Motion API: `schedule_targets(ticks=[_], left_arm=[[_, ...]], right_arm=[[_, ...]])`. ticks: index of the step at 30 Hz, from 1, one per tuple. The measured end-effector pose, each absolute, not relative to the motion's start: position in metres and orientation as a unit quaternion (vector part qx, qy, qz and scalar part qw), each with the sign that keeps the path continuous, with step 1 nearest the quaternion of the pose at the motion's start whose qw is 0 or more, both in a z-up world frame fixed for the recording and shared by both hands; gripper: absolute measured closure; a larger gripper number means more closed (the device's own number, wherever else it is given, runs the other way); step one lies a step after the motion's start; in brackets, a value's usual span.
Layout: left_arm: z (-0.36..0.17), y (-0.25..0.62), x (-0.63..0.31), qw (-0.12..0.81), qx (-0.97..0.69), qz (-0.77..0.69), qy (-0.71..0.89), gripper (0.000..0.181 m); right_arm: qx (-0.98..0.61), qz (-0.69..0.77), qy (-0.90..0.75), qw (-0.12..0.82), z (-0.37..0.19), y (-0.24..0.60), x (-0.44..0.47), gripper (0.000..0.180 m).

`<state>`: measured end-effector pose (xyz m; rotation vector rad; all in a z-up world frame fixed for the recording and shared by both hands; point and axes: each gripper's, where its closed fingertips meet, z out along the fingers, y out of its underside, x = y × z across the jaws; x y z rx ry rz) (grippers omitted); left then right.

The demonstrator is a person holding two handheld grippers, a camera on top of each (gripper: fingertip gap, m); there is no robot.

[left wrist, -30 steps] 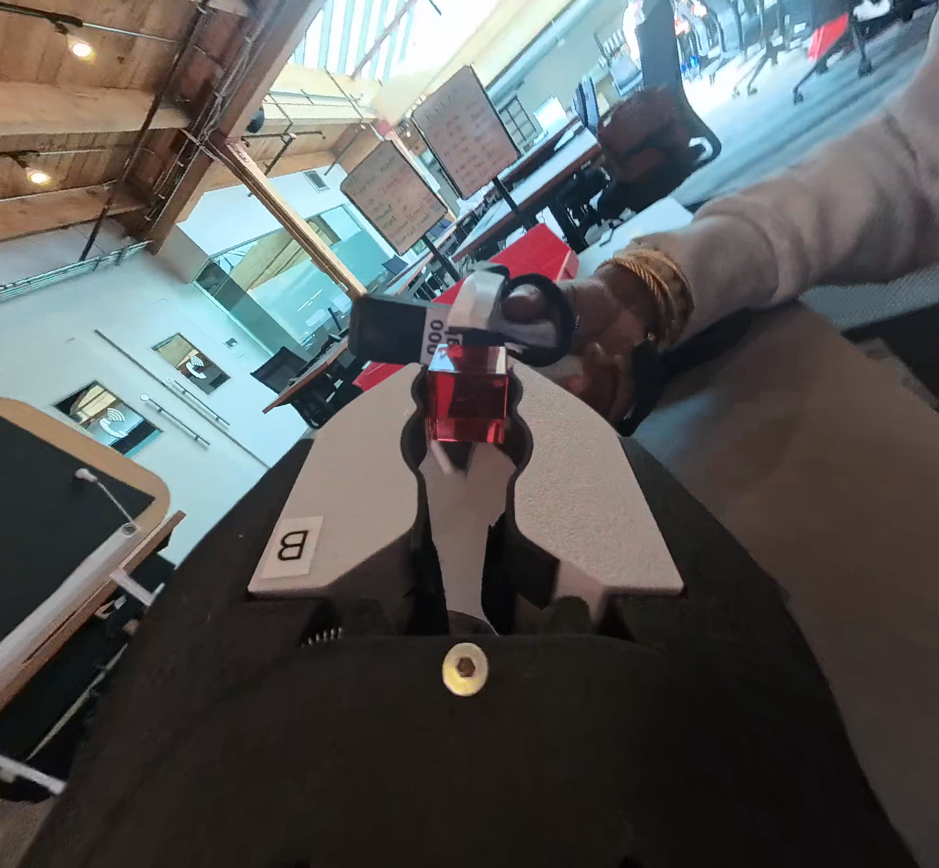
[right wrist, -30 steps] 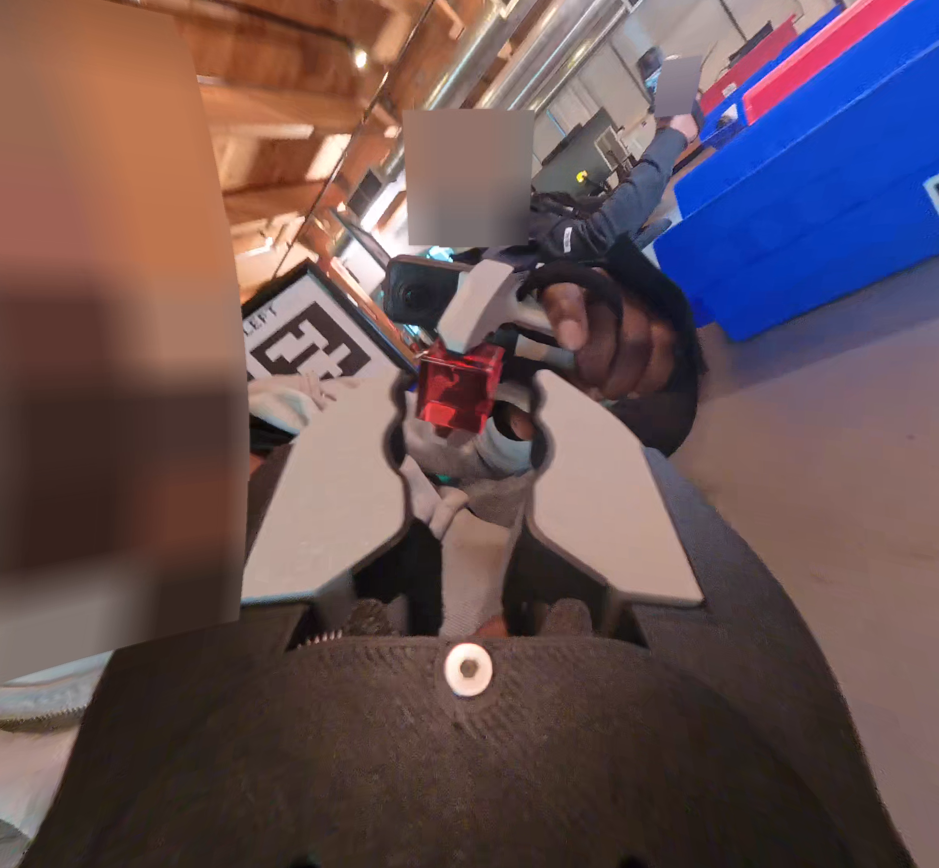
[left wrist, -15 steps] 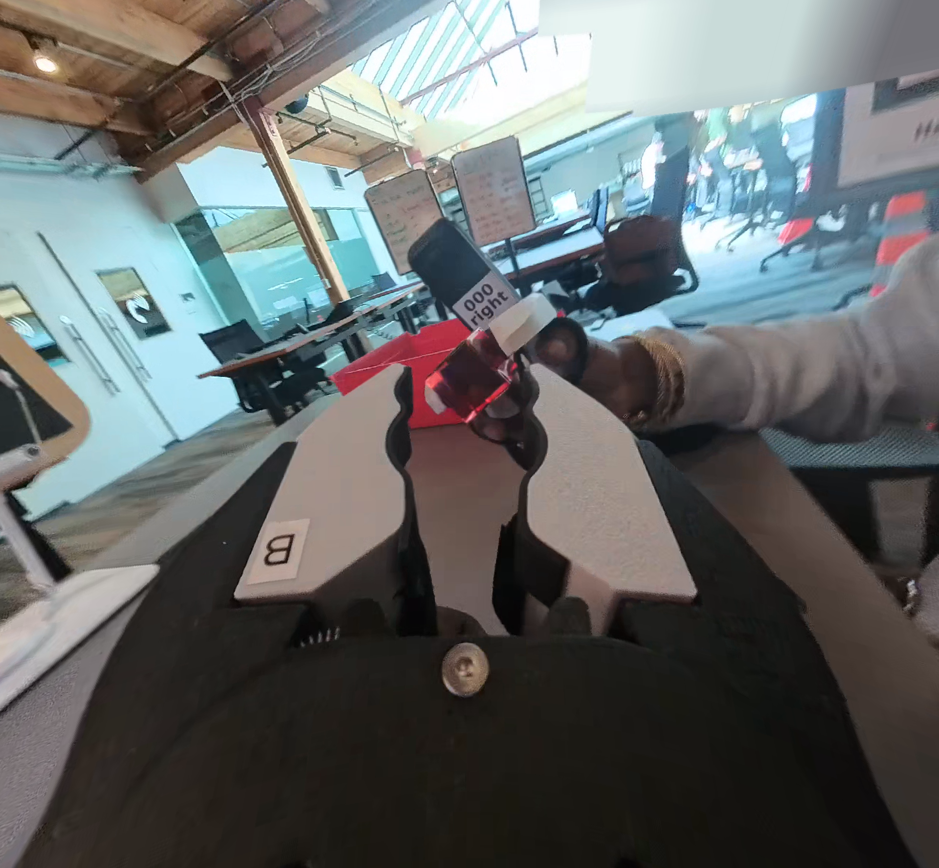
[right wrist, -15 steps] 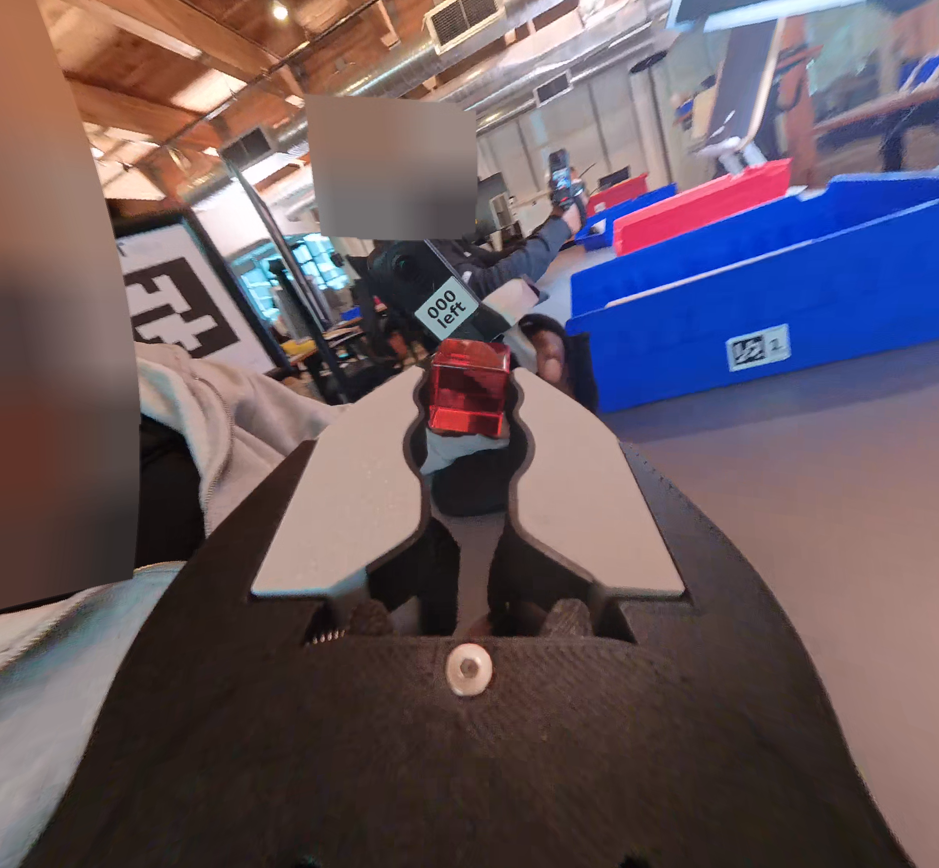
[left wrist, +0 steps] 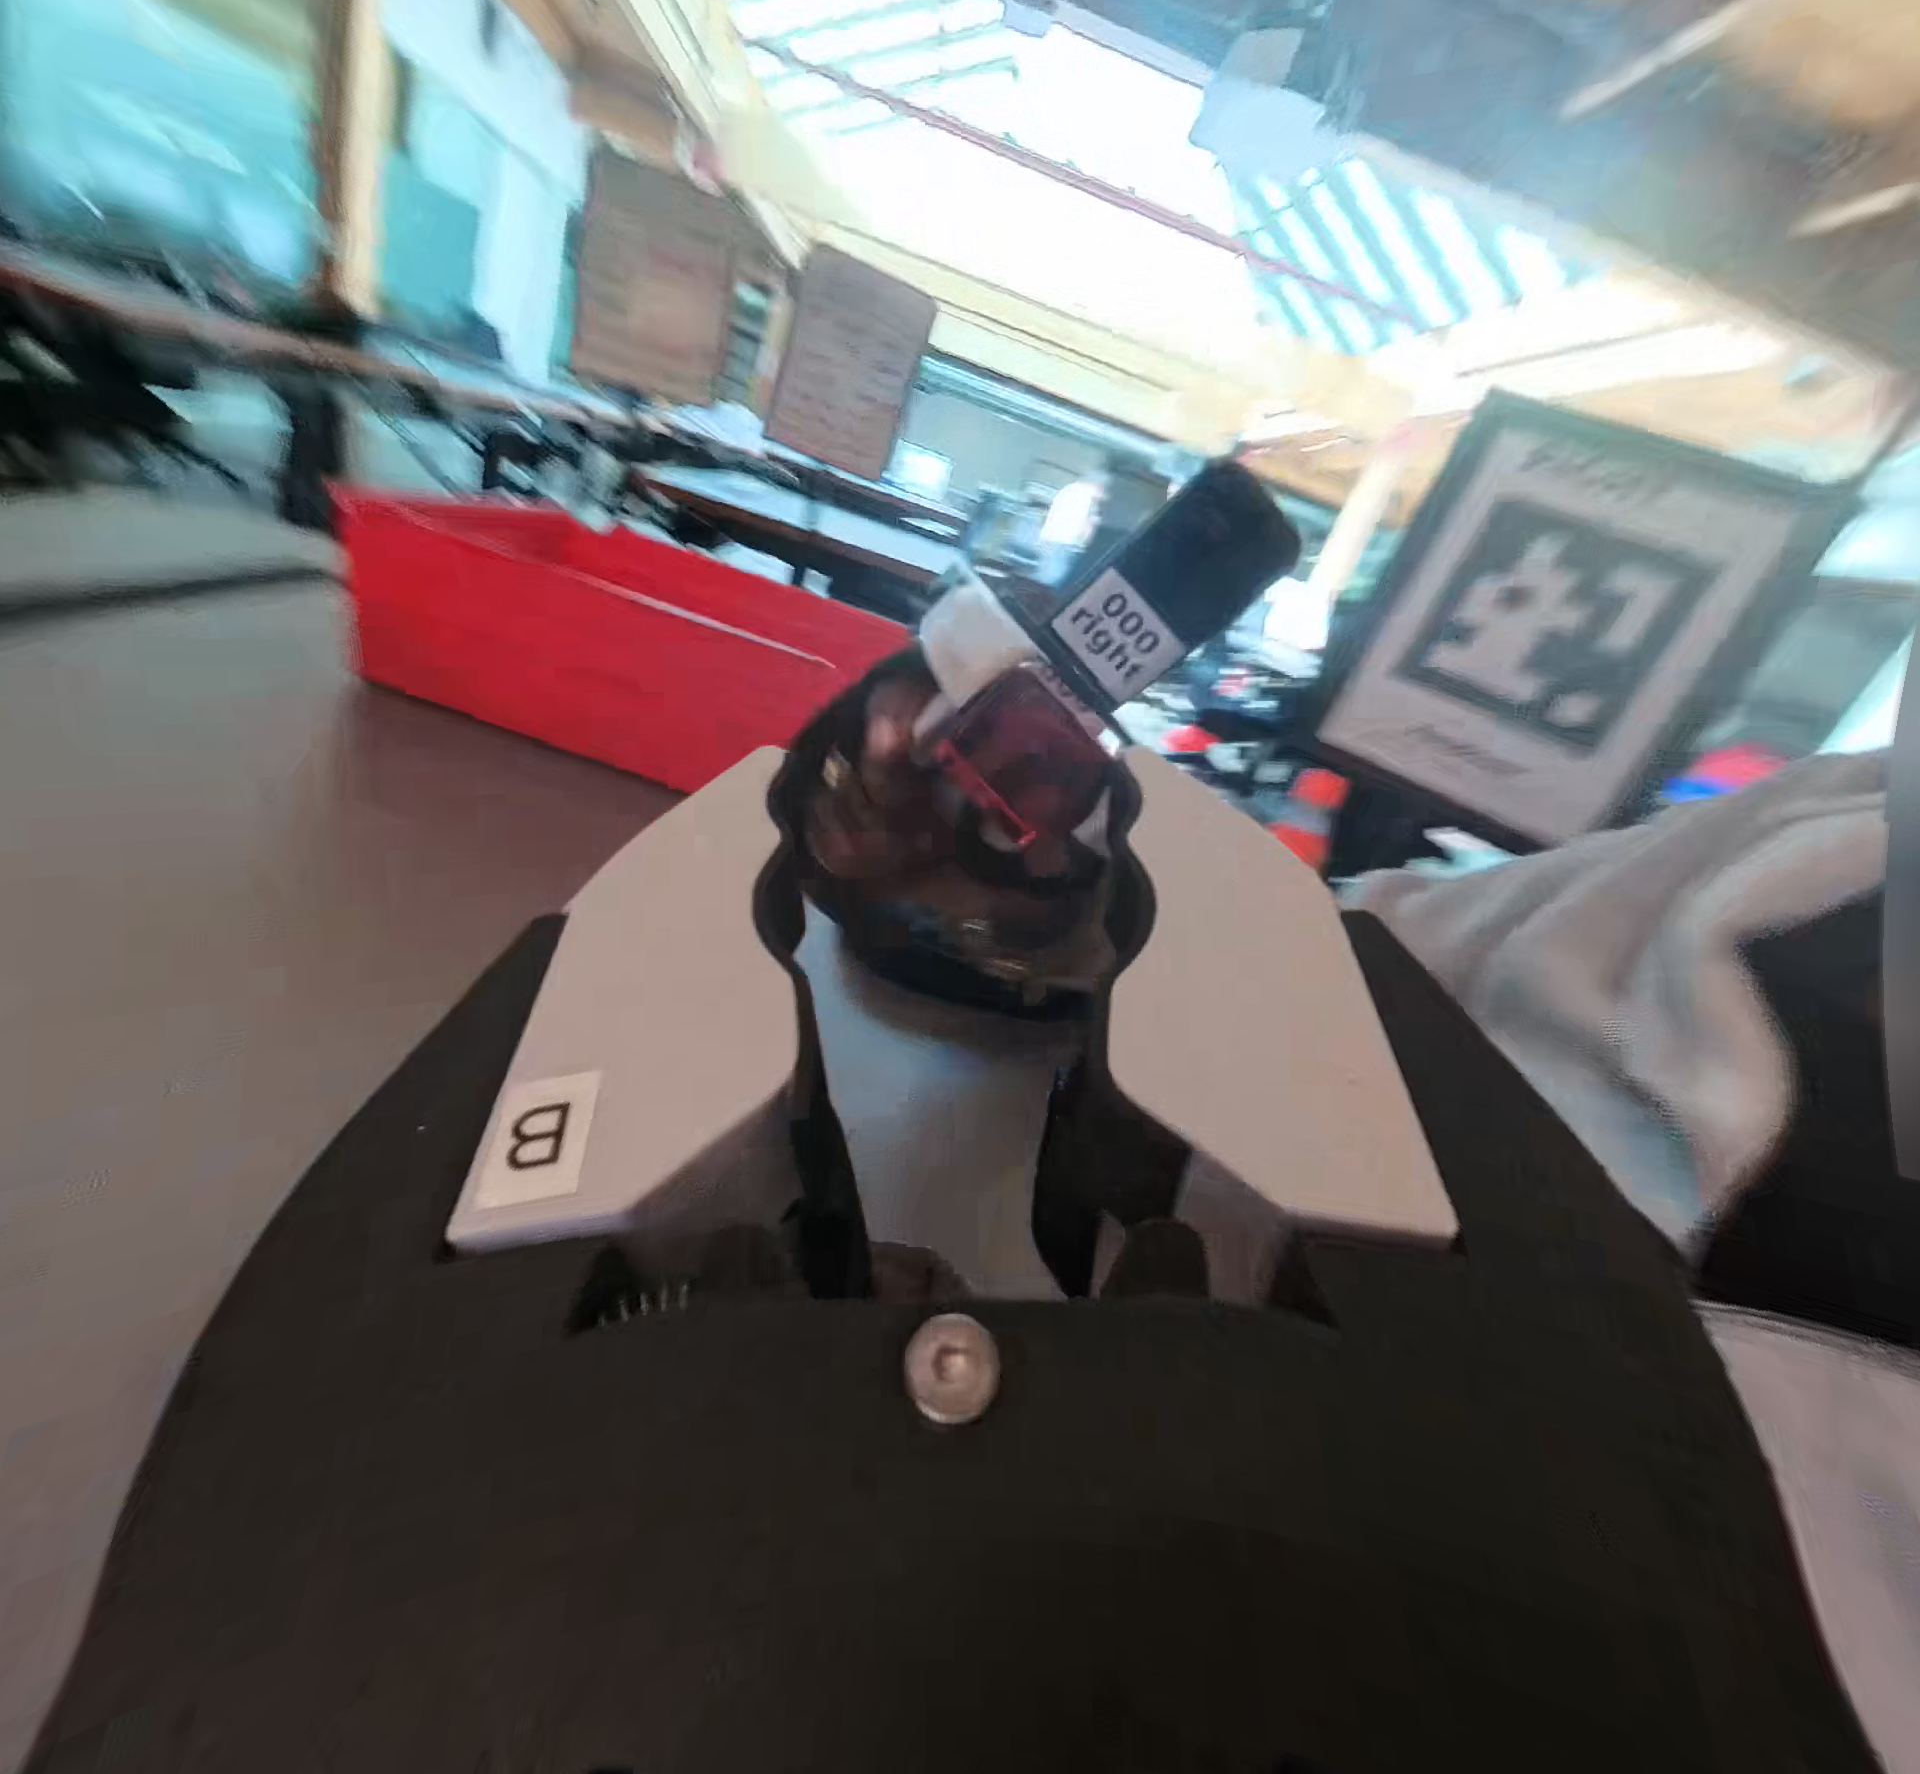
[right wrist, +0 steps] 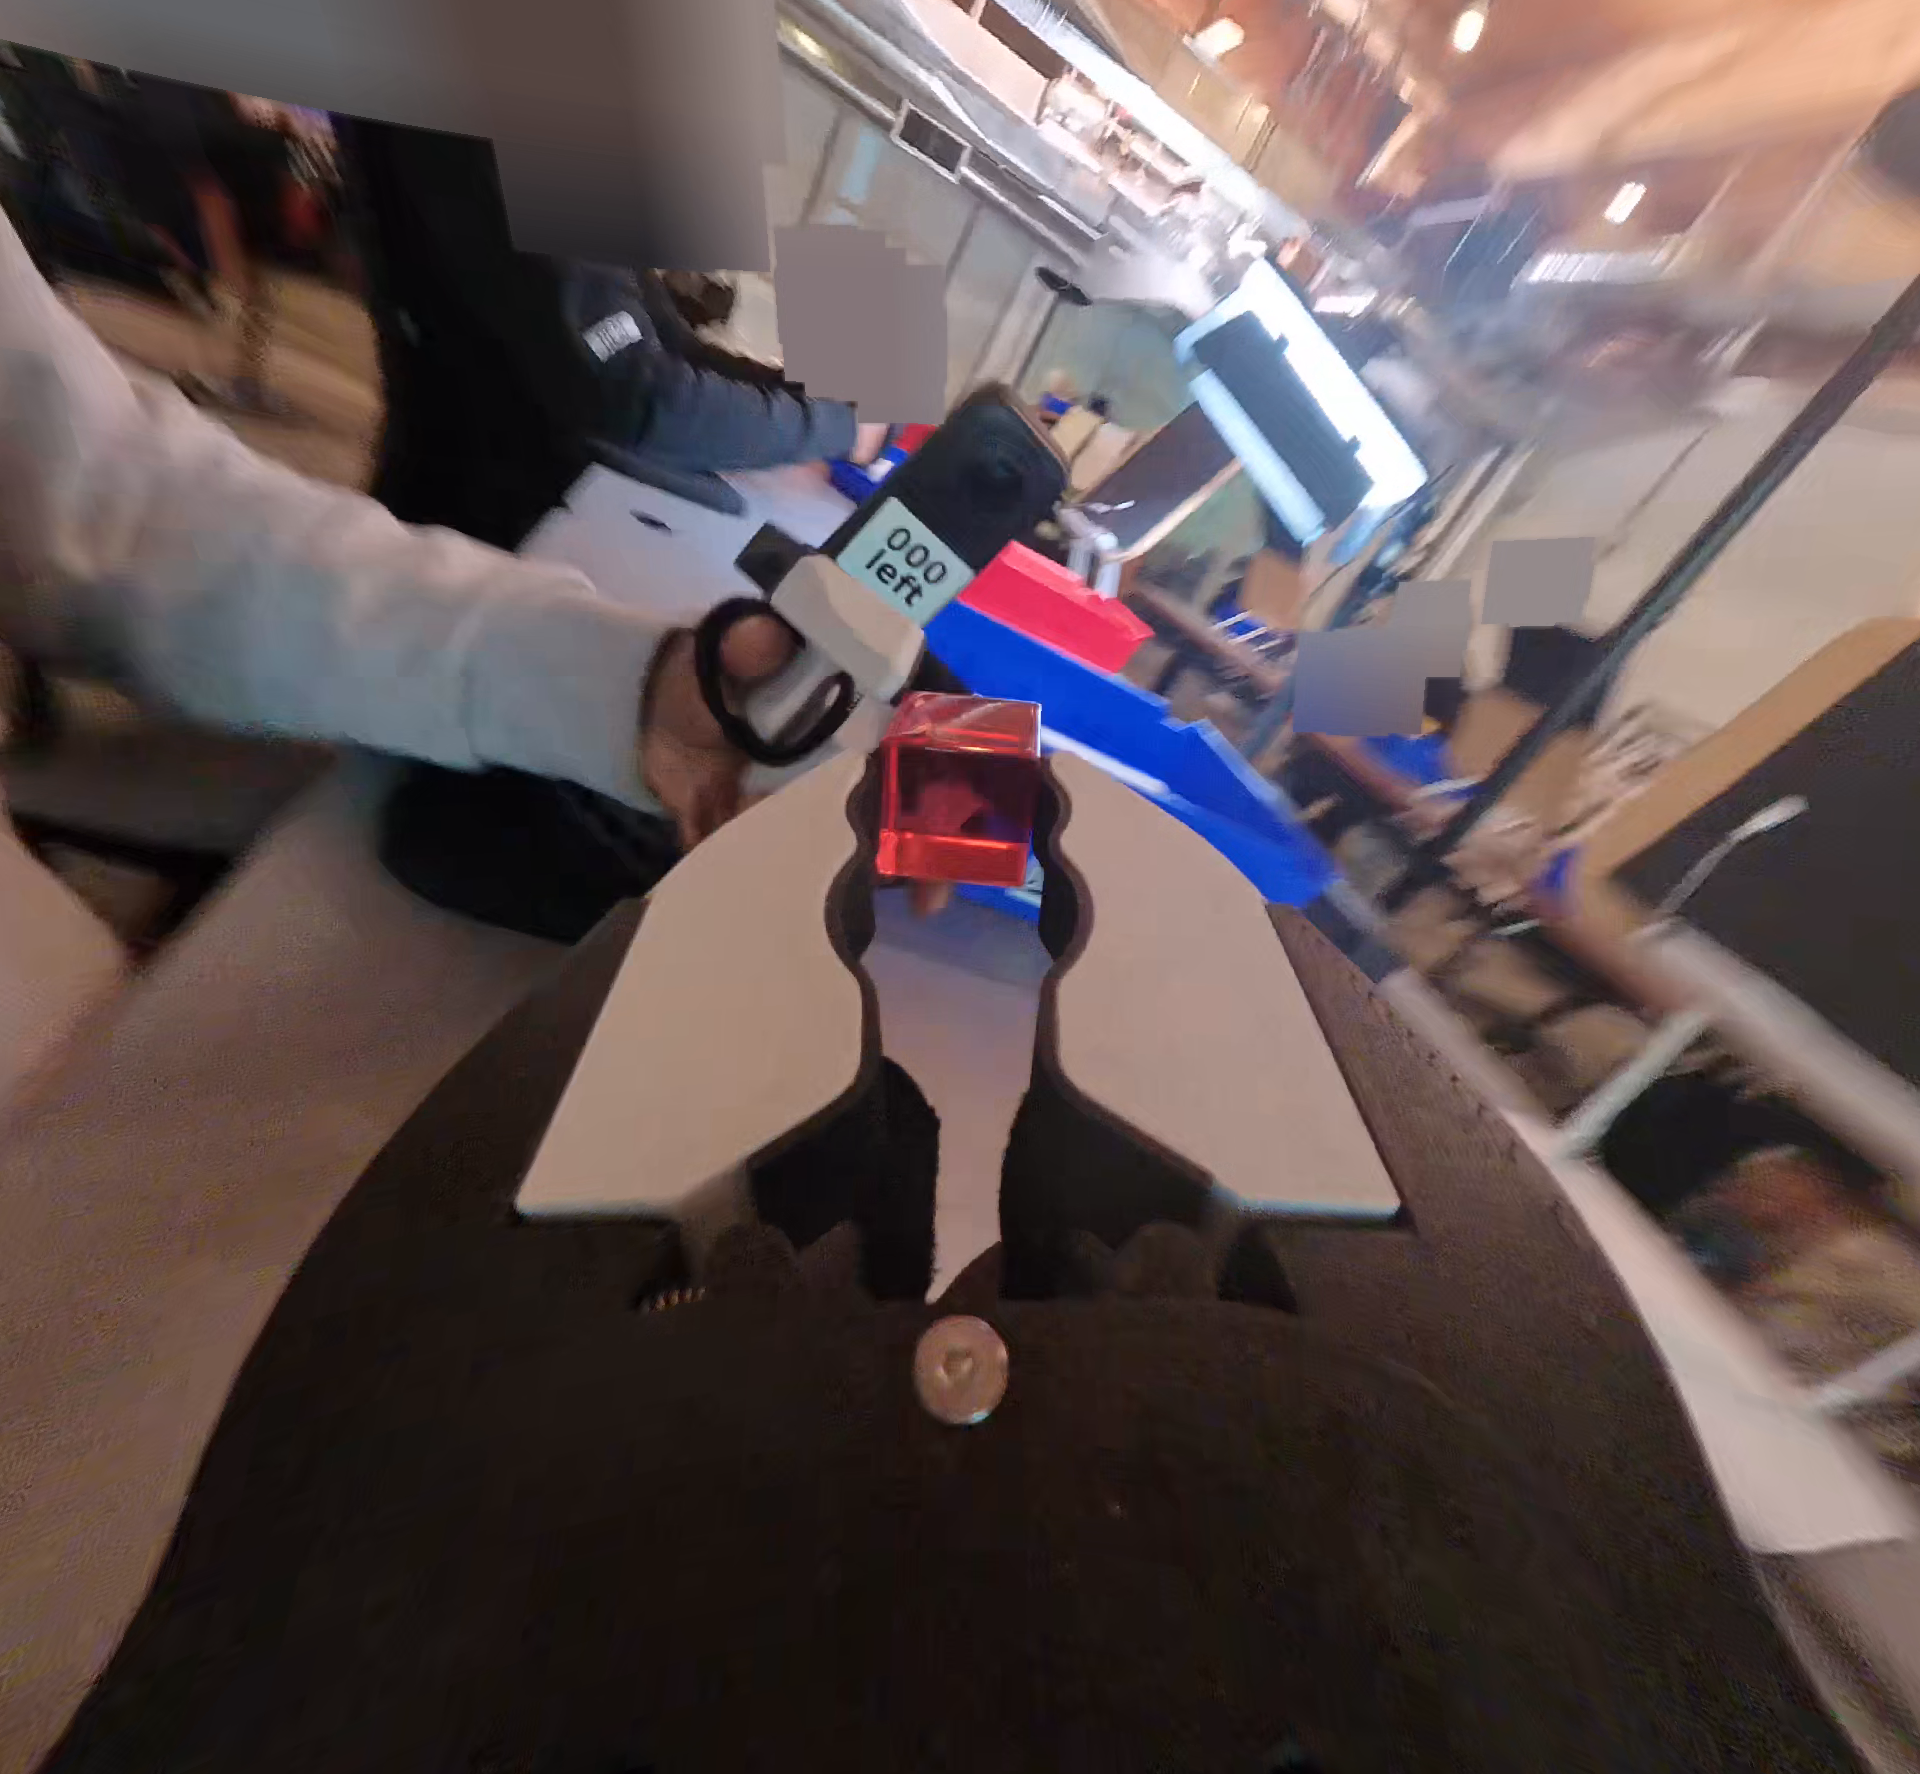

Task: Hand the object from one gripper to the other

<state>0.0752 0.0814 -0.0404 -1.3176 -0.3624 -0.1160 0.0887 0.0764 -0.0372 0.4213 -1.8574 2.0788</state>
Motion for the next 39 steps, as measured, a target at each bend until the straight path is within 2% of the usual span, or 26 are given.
schedule_targets(ticks=[3,6,13,25,27,29,31,33,36,37,39], left_arm=[[-0.041,0.087,0.085,0.767,-0.586,-0.190,-0.182,0.125],[-0.041,0.085,0.089,0.759,-0.578,-0.240,-0.182,0.131],[-0.057,0.093,0.097,0.726,-0.624,-0.232,-0.169,0.153],[-0.054,0.095,0.099,0.735,-0.634,-0.187,-0.151,0.154],[-0.052,0.094,0.096,0.743,-0.638,-0.147,-0.139,0.154],[-0.043,0.087,0.091,0.767,-0.624,-0.086,-0.123,0.154],[-0.029,0.076,0.084,0.796,-0.598,0.018,-0.096,0.154],[-0.020,0.068,0.083,0.796,-0.585,0.146,-0.047,0.154],[-0.021,0.074,0.093,0.759,-0.592,0.267,0.038,0.154],[-0.025,0.080,0.096,0.748,-0.599,0.281,0.056,0.154],[-0.036,0.088,0.095,0.719,-0.623,0.300,0.069,0.154]], right_arm=[[0.232,0.686,-0.624,0.294,-0.038,0.077,0.097,0.151],[0.263,0.644,-0.629,0.347,-0.049,0.072,0.096,0.152],[0.284,0.611,-0.633,0.381,-0.058,0.068,0.096,0.152],[0.276,0.615,-0.630,0.386,-0.055,0.069,0.096,0.151],[0.242,0.644,-0.647,0.328,-0.053,0.068,0.097,0.148],[0.189,0.694,-0.657,0.226,-0.046,0.070,0.098,0.137],[0.106,0.745,-0.652,0.090,-0.035,0.075,0.091,0.121],[0.003,0.771,-0.631,-0.084,-0.029,0.079,0.078,0.114],[-0.083,0.737,-0.564,-0.363,-0.028,0.085,0.077,0.116],[-0.095,0.721,-0.542,-0.421,-0.028,0.086,0.078,0.117],[-0.098,0.700,-0.533,-0.465,-0.032,0.083,0.082,0.119]])
